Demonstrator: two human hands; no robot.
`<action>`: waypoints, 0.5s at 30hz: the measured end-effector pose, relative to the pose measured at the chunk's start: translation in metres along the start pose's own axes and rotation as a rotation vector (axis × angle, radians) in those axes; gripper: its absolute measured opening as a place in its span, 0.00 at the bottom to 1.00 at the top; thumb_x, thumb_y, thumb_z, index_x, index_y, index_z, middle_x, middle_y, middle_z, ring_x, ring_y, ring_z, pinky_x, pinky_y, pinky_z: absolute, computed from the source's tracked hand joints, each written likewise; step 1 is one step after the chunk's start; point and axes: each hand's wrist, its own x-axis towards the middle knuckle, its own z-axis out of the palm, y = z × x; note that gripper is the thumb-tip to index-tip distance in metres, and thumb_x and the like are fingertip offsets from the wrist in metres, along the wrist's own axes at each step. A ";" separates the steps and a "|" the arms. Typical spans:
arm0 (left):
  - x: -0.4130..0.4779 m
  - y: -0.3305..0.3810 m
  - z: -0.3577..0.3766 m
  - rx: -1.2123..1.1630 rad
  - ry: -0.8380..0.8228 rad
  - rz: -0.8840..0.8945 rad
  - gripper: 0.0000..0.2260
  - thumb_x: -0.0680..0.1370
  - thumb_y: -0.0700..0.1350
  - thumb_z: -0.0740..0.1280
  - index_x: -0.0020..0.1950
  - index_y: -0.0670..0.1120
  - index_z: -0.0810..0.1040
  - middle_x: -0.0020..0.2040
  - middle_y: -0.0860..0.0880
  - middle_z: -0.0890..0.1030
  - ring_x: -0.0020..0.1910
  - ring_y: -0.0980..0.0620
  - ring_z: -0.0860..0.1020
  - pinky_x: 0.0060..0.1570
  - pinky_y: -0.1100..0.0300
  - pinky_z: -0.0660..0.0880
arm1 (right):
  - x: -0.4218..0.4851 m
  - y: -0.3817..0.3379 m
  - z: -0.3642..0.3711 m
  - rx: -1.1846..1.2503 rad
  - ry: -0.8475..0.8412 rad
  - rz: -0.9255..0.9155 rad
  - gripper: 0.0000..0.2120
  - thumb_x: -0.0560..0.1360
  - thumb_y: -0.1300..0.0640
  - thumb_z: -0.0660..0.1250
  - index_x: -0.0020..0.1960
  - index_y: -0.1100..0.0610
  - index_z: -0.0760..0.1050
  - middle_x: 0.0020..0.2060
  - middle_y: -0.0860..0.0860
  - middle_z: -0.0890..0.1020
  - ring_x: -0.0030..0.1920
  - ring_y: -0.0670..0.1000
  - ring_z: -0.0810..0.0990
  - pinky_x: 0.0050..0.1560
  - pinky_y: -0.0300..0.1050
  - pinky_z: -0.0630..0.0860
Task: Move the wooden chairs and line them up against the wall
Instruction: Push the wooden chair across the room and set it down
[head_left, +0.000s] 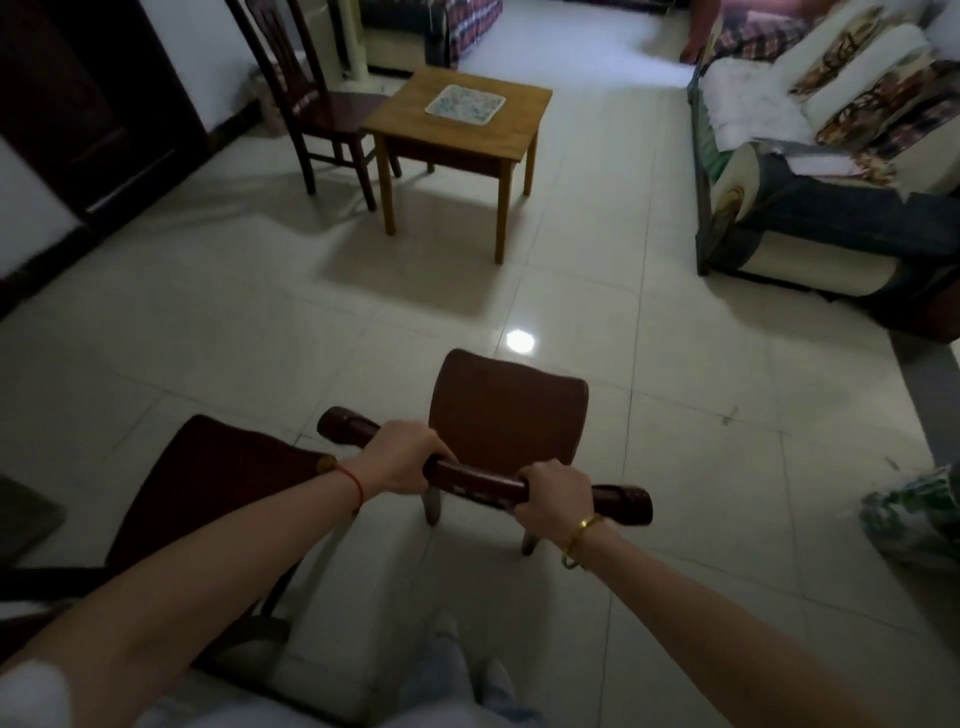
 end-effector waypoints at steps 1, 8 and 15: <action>-0.009 -0.001 0.003 0.002 -0.005 -0.002 0.21 0.71 0.44 0.70 0.61 0.62 0.82 0.47 0.56 0.86 0.47 0.54 0.82 0.47 0.60 0.76 | -0.008 -0.003 0.004 -0.010 0.000 -0.016 0.13 0.71 0.46 0.69 0.52 0.50 0.82 0.41 0.47 0.84 0.43 0.50 0.82 0.42 0.41 0.75; -0.059 -0.016 0.024 -0.001 -0.006 -0.008 0.23 0.71 0.43 0.67 0.62 0.63 0.80 0.45 0.57 0.86 0.45 0.55 0.82 0.44 0.61 0.76 | -0.039 -0.037 0.033 0.018 -0.023 -0.107 0.14 0.72 0.44 0.69 0.54 0.50 0.81 0.42 0.47 0.83 0.42 0.48 0.82 0.46 0.44 0.79; -0.101 -0.012 0.023 0.045 -0.063 -0.058 0.25 0.71 0.43 0.67 0.65 0.64 0.79 0.49 0.55 0.86 0.49 0.53 0.82 0.47 0.58 0.75 | -0.056 -0.057 0.048 -0.037 -0.050 -0.203 0.13 0.73 0.44 0.69 0.51 0.52 0.81 0.39 0.48 0.83 0.38 0.48 0.80 0.42 0.43 0.79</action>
